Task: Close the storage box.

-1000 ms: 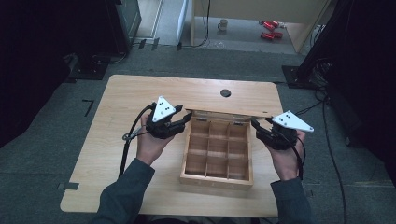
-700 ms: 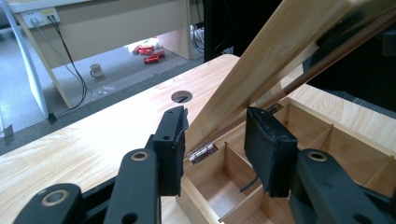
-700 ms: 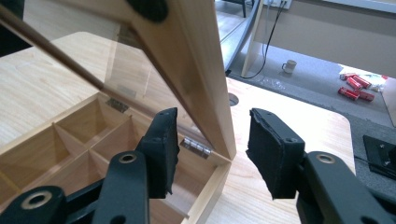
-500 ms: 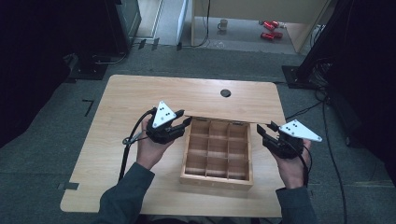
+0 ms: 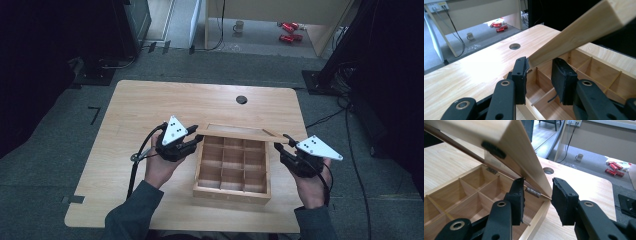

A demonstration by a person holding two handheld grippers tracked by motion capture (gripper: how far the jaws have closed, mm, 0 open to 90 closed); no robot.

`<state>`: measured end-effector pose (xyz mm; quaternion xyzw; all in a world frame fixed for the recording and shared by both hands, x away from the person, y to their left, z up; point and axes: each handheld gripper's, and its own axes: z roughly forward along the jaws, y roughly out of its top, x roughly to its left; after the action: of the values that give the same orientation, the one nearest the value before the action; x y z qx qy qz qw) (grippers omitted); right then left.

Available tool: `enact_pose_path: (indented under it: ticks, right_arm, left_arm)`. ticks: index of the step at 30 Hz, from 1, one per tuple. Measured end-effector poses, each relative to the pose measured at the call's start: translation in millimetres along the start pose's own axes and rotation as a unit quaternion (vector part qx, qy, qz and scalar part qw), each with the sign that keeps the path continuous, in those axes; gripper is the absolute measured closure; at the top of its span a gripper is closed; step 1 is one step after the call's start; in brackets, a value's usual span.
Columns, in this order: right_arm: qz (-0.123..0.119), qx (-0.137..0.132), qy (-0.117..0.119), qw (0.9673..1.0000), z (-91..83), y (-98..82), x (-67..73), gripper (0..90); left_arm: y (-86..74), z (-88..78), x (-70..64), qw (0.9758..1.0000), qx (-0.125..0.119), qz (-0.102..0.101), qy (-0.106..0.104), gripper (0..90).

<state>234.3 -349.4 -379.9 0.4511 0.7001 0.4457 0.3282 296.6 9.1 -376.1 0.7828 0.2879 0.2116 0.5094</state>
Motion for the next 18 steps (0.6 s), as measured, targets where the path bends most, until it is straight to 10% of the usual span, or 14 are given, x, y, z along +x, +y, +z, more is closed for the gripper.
enact_pose_path:
  ticks: [18]
  right_arm:
    - [0.014,-0.001,0.007,0.9999,-10.8,-21.5,10.7,62.8]
  left_arm:
    - [-17.9,-6.0,-10.7,0.9998,0.012,0.006,-0.011,63.9]
